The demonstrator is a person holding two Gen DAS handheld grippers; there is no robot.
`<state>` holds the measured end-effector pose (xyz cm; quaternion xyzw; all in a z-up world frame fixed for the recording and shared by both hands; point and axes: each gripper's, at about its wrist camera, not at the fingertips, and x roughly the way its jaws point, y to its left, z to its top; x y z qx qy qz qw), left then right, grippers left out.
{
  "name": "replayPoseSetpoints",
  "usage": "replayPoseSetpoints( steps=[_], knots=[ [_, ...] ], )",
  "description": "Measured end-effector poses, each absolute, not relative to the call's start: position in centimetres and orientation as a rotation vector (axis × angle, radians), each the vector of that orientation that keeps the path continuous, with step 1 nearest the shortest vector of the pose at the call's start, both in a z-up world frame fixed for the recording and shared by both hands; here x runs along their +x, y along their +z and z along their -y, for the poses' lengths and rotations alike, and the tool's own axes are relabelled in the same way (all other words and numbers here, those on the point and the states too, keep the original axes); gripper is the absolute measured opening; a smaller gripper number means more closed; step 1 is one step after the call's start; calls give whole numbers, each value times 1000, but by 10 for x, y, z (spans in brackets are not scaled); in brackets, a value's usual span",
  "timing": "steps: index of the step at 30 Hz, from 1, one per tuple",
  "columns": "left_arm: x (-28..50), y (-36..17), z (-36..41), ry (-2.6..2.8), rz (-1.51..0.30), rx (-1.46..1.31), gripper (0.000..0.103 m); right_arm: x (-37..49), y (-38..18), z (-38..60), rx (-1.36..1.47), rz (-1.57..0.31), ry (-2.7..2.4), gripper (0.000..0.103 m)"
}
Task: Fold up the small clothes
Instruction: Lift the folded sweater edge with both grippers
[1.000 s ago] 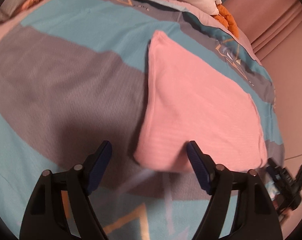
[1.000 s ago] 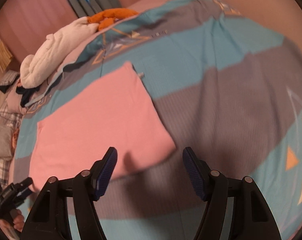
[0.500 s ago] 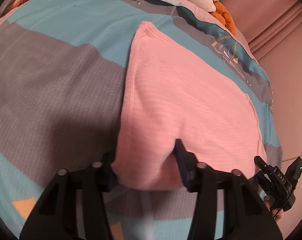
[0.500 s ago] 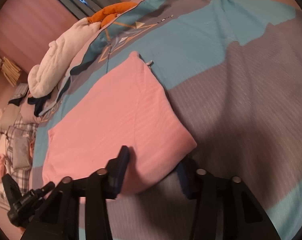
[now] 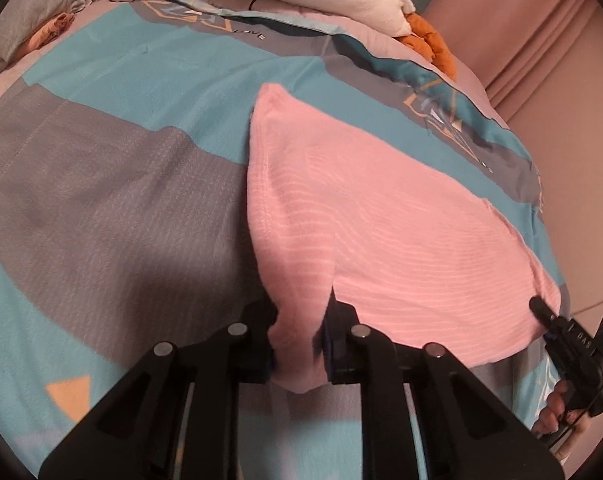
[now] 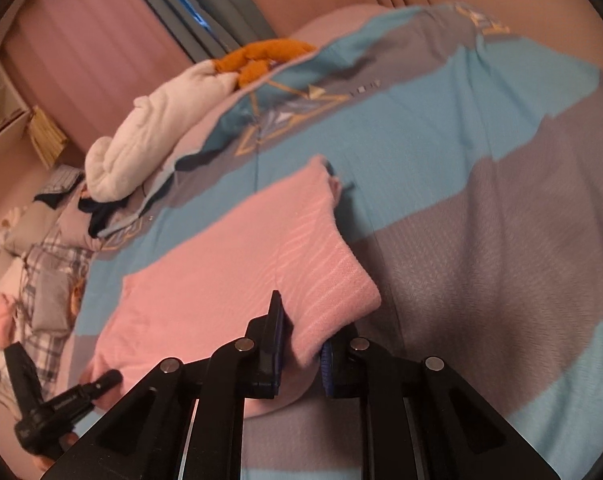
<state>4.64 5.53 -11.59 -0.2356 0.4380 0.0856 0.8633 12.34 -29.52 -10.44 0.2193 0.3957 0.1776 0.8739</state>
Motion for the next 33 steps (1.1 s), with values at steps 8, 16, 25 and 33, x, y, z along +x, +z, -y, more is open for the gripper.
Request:
replayPoseSetpoints(
  steps=[8, 16, 25, 33],
  knots=[
    [-5, -109, -32, 135, -929, -479, 17, 86, -93, 311, 433, -810, 356, 16],
    [-45, -116, -21, 99, -967, -481, 18, 52, -103, 326, 453, -844, 324, 16],
    [-49, -143, -23, 113, -1020, -483, 26, 53, -134, 324, 433, -917, 239, 16],
    [-54, -139, -22, 114, -1013, -434, 38, 53, -144, 323, 444, -926, 213, 16]
  ],
)
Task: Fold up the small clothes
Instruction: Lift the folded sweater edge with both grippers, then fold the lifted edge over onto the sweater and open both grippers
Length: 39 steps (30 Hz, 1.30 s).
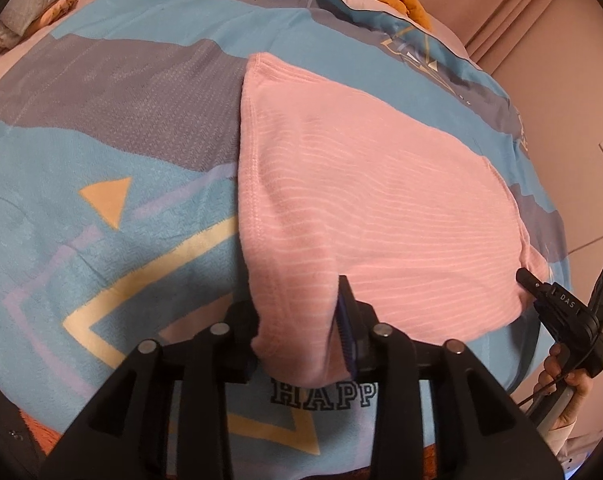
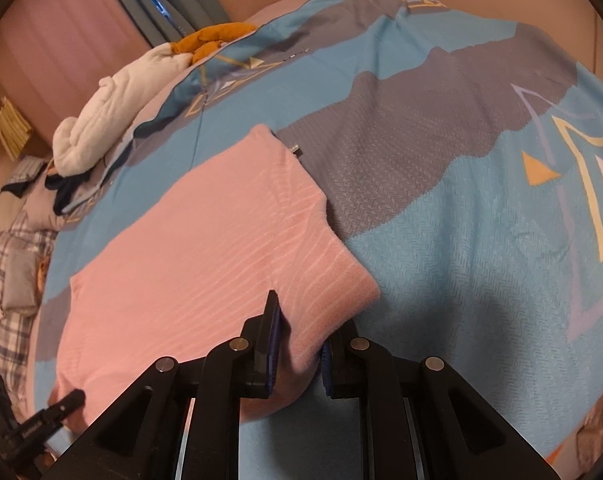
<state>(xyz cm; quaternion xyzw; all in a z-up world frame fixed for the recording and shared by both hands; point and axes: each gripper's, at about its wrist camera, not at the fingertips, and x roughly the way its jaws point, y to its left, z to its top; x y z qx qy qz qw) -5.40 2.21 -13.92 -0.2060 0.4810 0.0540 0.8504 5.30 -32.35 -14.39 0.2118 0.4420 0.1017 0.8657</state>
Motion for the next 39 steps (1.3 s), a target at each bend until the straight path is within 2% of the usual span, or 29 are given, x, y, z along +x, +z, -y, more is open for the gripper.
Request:
replayPoseSetpoints(
  steps=[4, 8, 17, 19, 32, 39],
  knots=[
    [-61, -134, -29, 119, -1005, -445, 45, 51, -147, 329, 485, -932, 222, 16],
    [-68, -126, -34, 118, -987, -470, 49, 52, -148, 334, 518, -936, 237, 20],
    [-75, -111, -42, 209, -937, -445, 57, 62, -152, 331, 545, -915, 244, 21],
    [-75, -110, -42, 244, -934, -431, 64, 63, -147, 326, 520, -901, 239, 21],
    [-74, -104, -50, 306, -928, -440, 68, 37, -39, 263, 291, -619, 502, 17],
    [-77, -99, -55, 312, -916, -457, 68, 30, -37, 186, 123, -642, 685, 17]
  ],
)
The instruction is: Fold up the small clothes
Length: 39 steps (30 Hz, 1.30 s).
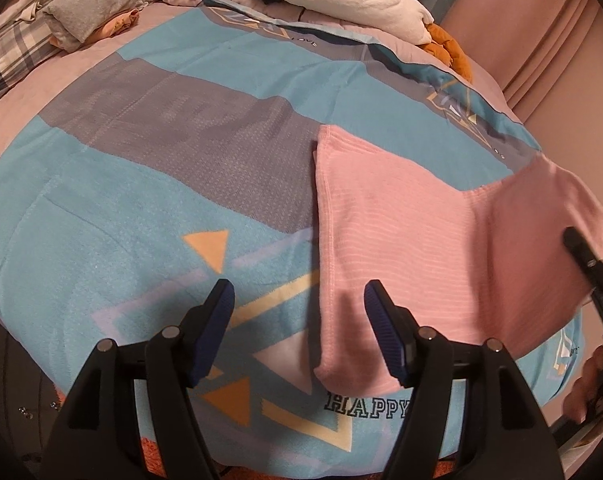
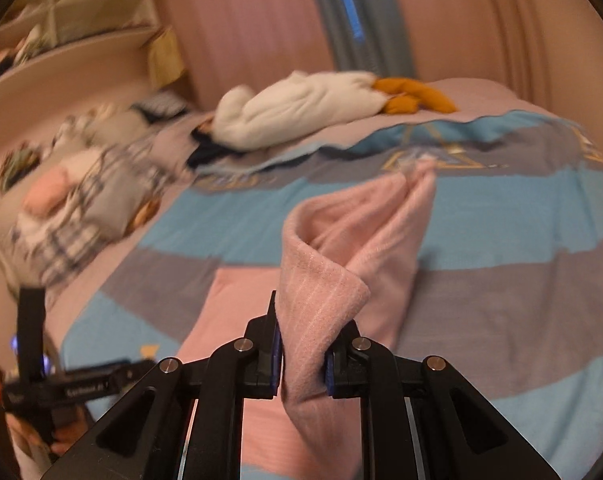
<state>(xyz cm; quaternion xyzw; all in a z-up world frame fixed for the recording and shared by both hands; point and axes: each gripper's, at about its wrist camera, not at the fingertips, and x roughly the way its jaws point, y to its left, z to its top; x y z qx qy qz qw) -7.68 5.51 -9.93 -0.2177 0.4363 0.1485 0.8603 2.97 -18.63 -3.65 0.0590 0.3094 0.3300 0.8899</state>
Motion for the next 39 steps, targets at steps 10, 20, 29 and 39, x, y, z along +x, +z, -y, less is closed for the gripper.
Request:
replayPoseSetpoints(
  steps=[10, 20, 29, 39],
  knots=[
    [-80, -100, -63, 333, -915, -466, 68, 24, -89, 129, -31, -830, 778, 17],
    [-78, -94, -64, 289, -904, -484, 69, 18, -94, 140, -27, -872, 782, 20],
    [-57, -78, -53, 135, -862, -517, 78, -1, -79, 176, 12, -848, 807, 43],
    [5, -95, -22, -123, -947, -513, 80, 20, -99, 224, 119, -910, 575, 43]
  ],
)
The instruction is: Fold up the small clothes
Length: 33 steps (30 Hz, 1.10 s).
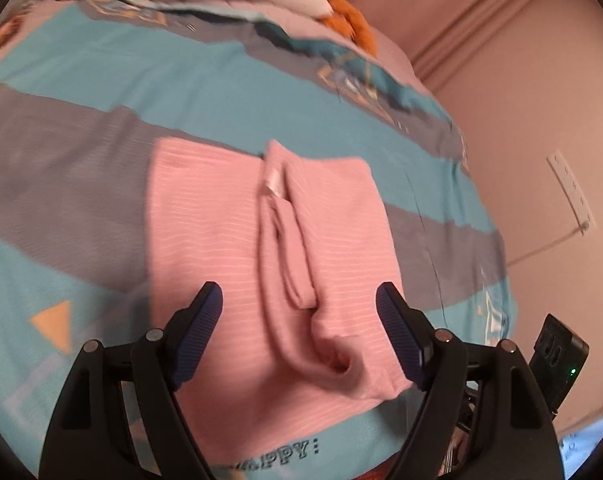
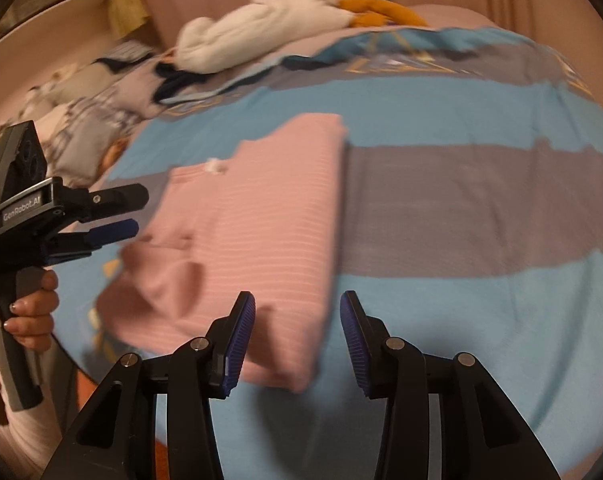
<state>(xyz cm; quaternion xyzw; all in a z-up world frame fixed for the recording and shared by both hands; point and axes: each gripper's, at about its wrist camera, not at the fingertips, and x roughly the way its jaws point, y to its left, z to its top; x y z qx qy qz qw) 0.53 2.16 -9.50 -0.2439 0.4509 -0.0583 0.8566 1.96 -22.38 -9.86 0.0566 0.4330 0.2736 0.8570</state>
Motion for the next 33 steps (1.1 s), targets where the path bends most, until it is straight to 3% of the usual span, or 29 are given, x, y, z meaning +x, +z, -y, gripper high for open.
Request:
replayPoseSetpoints(
  steps=[6, 8, 16, 17, 33],
  knots=[
    [38, -125, -11, -168, -1047, -542, 77, 21, -105, 239, 169, -929, 530, 43],
    [43, -131, -11, -186, -1070, -572, 71, 20, -106, 242, 175, -928, 521, 43],
    [55, -140, -3, -193, -1101, -560, 21, 22, -114, 245, 205, -945, 515, 43],
    [55, -140, -3, -194, -1097, -563, 18, 22, -116, 245, 206, -952, 512, 43],
    [7, -72, -23, -88, -905, -420, 15, 27, -101, 232, 178, -917, 554, 43]
  ],
)
